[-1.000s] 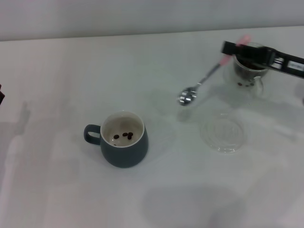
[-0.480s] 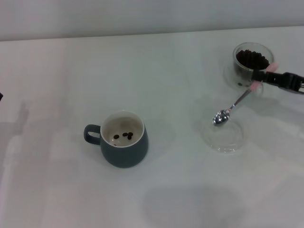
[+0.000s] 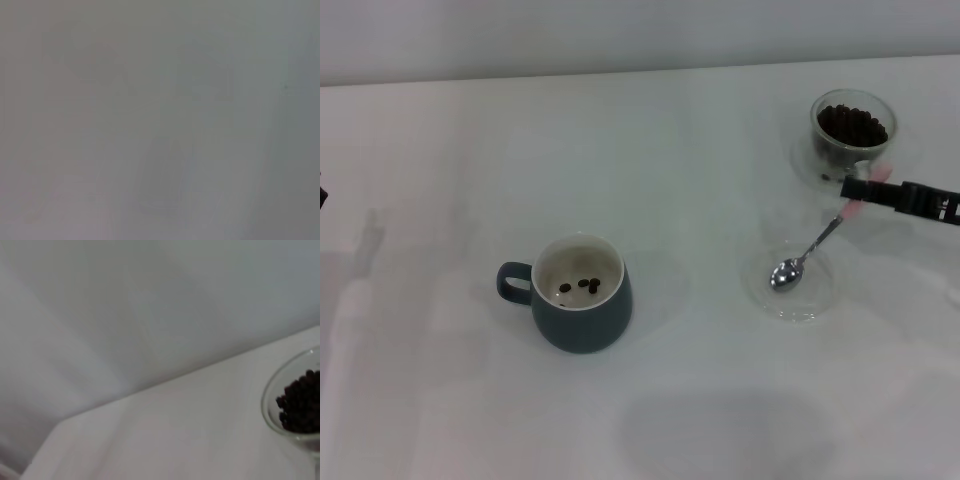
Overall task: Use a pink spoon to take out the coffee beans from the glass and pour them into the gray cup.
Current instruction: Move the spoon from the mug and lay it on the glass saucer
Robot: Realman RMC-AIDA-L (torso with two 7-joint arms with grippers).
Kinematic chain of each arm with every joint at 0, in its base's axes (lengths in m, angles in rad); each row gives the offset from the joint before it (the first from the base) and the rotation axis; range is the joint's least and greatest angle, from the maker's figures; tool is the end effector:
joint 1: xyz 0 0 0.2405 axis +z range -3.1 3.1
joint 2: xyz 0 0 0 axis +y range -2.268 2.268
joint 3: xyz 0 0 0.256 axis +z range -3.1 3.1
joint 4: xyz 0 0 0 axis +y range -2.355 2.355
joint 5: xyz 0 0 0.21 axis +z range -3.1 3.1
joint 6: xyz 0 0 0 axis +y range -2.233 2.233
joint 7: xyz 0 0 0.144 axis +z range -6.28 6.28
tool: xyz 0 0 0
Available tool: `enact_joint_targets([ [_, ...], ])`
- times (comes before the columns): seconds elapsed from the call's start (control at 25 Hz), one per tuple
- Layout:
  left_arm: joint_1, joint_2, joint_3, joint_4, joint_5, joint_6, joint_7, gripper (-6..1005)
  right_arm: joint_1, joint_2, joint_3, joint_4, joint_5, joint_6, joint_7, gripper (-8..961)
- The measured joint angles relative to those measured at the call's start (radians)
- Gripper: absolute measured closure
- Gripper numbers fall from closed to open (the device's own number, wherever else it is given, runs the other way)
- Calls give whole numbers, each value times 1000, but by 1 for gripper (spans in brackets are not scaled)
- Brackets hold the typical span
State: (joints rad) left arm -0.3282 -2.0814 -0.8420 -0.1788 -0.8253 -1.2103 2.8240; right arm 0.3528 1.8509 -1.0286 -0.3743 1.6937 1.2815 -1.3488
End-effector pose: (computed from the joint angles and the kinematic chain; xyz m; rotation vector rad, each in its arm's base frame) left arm -0.3481 0.2956 -0.0169 -1.5422 -0.7145 -0.8014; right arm 0.3638 0.3074 0.0474 -2.0968 1.5262 0.8201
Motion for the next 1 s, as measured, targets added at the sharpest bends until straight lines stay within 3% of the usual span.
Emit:
enact_joint_targets([
  [0.88, -20, 0, -2, 2, -6, 1, 0, 120, 1, 21, 2, 13, -17, -44, 3, 797],
  [1.0, -20, 0, -2, 2, -6, 1, 0, 120, 0, 21, 2, 14, -17, -62, 1, 692],
])
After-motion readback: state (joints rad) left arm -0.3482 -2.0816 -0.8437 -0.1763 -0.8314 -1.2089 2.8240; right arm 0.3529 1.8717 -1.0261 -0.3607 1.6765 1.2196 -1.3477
